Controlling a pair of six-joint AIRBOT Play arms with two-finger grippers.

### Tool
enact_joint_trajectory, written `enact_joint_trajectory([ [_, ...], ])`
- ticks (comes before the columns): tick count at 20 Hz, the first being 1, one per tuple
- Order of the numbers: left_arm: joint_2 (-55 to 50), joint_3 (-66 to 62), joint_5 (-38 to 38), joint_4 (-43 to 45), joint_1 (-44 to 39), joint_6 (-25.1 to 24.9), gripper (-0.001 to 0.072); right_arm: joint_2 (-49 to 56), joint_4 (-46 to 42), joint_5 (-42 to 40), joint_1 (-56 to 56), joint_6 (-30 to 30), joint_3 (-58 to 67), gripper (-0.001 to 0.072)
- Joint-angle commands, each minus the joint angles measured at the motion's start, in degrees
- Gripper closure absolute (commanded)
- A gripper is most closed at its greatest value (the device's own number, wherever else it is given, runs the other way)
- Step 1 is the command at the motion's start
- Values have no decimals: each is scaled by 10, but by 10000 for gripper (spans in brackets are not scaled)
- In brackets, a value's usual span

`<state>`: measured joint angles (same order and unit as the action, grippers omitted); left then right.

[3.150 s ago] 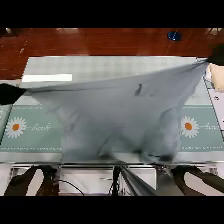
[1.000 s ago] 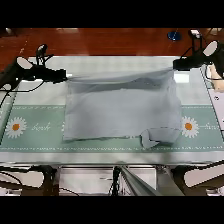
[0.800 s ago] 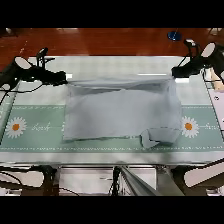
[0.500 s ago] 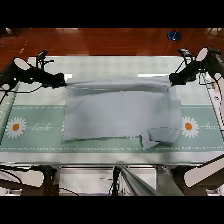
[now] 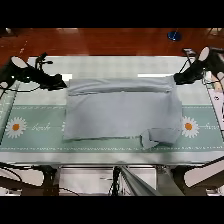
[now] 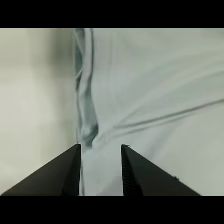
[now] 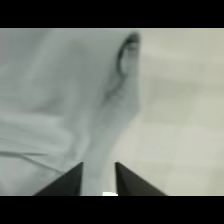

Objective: Fold the shirts.

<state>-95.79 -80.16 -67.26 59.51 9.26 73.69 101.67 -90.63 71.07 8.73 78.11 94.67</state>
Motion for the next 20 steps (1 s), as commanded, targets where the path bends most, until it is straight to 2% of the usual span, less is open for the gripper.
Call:
enact_joint_trajectory([
  [1, 23, -46, -145, 1, 68, -12, 378, -73, -42, 29, 31, 1, 2, 266],
  [3, 56, -33, -188, 1, 116, -12, 378, -108, -37, 87, 77, 7, 1, 266],
  [5, 94, 10, -222, 1, 157, -17, 376, -135, 8, 123, 127, 7, -25, 266],
  [8, 156, 121, -234, 0, 192, -54, 373, -186, 83, 120, 195, -7, -126, 266],
  [9, 176, 167, -233, -1, 198, -67, 323, -202, 102, 108, 212, -12, -166, 266],
  [10, 189, 206, -232, -4, 203, -70, 54, -214, 116, 97, 224, -19, -200, 266],
  [11, 198, 245, -233, -3, 205, -70, -13, -224, 126, 87, 234, -25, -231, 266],
  [15, 204, 346, -229, -5, 208, -77, -12, -237, 138, 77, 240, -39, -293, 270],
  [20, 203, 388, -193, -8, 183, -77, -11, -238, 141, 73, 240, -41, -296, 278],
])
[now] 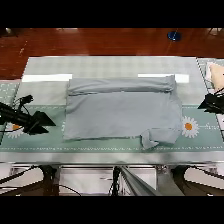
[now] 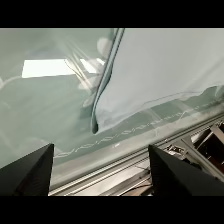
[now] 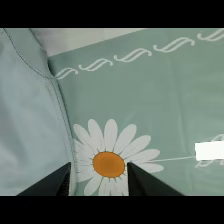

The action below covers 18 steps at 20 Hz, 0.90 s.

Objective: Fold the shirts.

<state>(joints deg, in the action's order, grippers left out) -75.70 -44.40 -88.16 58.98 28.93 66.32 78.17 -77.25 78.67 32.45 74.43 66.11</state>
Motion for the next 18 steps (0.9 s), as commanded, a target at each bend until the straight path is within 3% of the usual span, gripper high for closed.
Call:
enact_joint_trajectory([
  [1, 2, 36, 21, -2, -26, -3, -12, -3, 7, 0, 2, -4, -10, 278],
  [7, -16, 45, 60, -3, -115, 6, -11, -3, 7, 12, 2, -4, -10, 279],
  [15, -49, 75, 123, -21, -183, 70, 3, -3, 7, 16, 2, -4, -10, 280],
  [16, -53, 81, 142, -28, -193, 85, 149, -3, 7, 17, 2, -4, -10, 280],
  [18, -57, 87, 176, -54, -209, 93, 639, -6, 7, 19, 2, -4, -10, 281],
])
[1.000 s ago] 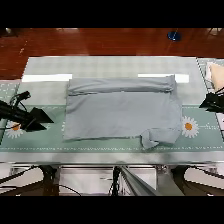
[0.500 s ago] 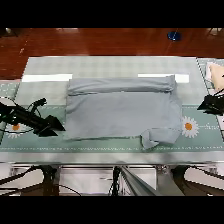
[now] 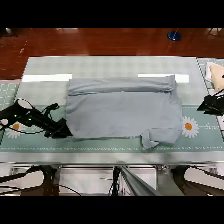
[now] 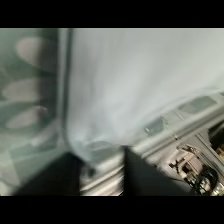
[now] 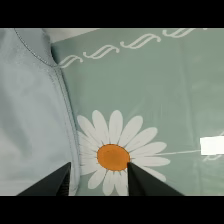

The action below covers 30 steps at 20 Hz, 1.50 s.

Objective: Fold the shirts.

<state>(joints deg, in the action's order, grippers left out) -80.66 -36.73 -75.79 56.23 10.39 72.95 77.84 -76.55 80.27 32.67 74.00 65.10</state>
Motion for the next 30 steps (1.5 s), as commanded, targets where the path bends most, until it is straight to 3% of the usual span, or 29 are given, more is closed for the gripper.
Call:
enact_joint_trajectory([
  [1, -7, 10, 67, -28, -30, 28, 684, -7, -1, 3, 0, 0, 0, 281],
  [6, -7, 10, 61, -26, -24, 7, 685, -40, -34, 13, 4, 10, -1, 277],
  [10, -5, 10, 52, -20, -24, -16, 685, -43, 85, 63, 47, -32, -71, 270],
  [12, -5, 10, 51, -18, -20, -21, 685, -50, 105, 78, 51, -43, -124, 198],
  [19, -5, 10, 46, -17, 13, -38, 685, -156, 86, 19, 50, -63, -282, 197],
  [22, -5, 10, 42, -17, 17, -47, 685, -167, 88, 8, 50, -63, -322, 197],
  [30, -5, 10, 39, -18, 18, -59, 685, -166, 157, -122, 50, -60, -397, 231],
])
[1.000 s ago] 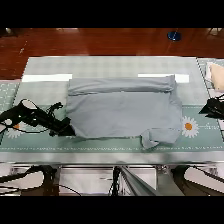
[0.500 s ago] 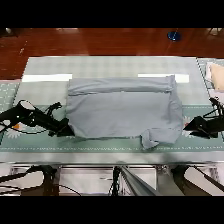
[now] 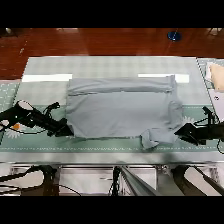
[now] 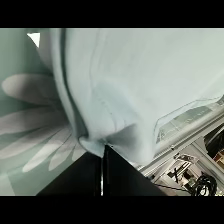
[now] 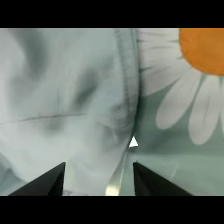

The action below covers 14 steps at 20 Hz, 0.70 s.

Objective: Fold the shirts.

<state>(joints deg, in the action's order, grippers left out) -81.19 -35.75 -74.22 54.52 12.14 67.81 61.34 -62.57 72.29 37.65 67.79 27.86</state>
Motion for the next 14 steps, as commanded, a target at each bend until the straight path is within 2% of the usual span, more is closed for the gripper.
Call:
enact_joint_trajectory([
  [1, 0, 0, 22, -1, 1, -10, 685, -1, 23, -47, 0, 3, -34, 245],
  [2, 0, 0, 22, -1, 1, -12, 685, -1, 34, -51, 0, 3, -45, 360],
  [4, 0, 0, 22, -1, 1, -12, 685, -2, 45, -61, 0, 1, -54, 692],
  [8, 26, -5, 15, -8, 1, -42, 687, -19, 158, -17, 0, -83, -26, 693],
  [11, 105, -36, 20, -21, 1, -42, 688, -73, 247, -29, -7, -85, 17, 693],
  [14, 178, -67, 64, -78, 1, -41, 688, -90, 250, -63, -71, -60, 74, 693],
])
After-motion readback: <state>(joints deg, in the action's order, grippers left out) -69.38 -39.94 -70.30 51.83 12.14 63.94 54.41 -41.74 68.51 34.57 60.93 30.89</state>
